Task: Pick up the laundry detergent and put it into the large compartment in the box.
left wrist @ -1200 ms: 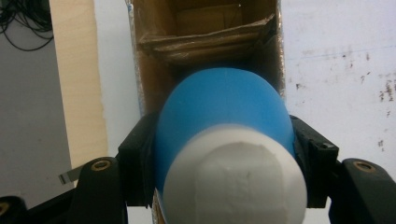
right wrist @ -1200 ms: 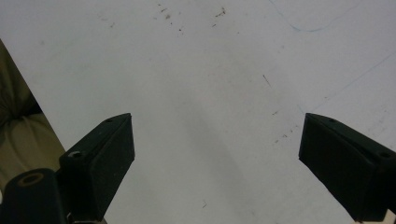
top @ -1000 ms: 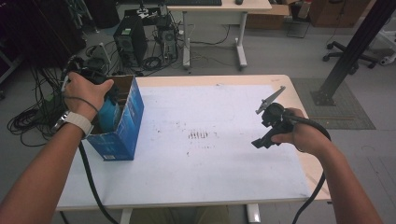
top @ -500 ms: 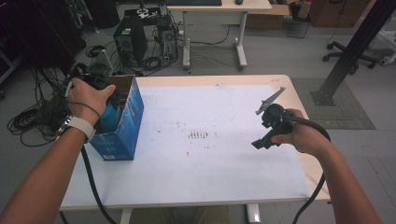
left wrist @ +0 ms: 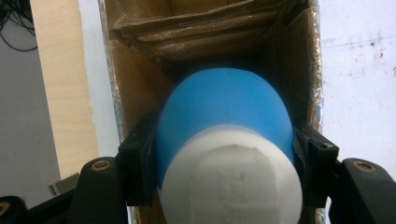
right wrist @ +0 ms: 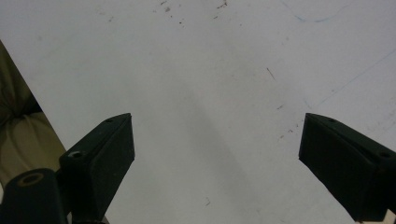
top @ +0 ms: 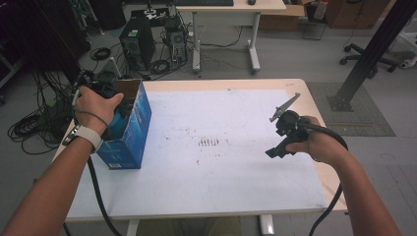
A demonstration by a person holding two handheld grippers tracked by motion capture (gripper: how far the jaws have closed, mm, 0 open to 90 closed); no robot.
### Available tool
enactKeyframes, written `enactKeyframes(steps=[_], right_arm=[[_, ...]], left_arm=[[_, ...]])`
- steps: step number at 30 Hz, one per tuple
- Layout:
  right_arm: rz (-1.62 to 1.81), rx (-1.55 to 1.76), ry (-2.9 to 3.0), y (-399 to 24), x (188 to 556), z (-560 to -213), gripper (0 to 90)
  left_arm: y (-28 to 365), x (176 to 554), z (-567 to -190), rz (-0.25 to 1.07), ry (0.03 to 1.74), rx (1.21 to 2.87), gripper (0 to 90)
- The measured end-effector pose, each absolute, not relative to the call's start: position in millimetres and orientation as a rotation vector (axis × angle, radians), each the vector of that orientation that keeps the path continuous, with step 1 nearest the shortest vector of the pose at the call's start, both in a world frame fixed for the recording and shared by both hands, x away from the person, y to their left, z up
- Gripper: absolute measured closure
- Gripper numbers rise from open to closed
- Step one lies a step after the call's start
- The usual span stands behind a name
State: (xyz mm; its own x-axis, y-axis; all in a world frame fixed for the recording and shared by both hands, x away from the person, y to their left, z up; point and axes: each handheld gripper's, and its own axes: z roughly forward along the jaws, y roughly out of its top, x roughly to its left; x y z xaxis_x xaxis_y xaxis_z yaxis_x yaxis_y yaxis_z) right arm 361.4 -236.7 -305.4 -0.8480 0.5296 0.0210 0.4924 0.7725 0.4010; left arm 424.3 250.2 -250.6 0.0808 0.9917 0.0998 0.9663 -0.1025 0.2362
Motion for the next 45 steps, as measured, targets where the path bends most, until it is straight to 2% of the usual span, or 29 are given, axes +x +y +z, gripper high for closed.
enactKeyframes(steps=[26,45], right_arm=[[0.602,0.84,2.872,-237,362,-307,10.7],[0.593,0.842,2.879,-236,362,-310,10.7]], left_arm=[[253,426,-277,0.317,2.018,2.238,37.3],[256,428,-278,0.306,2.017,2.225,36.7]])
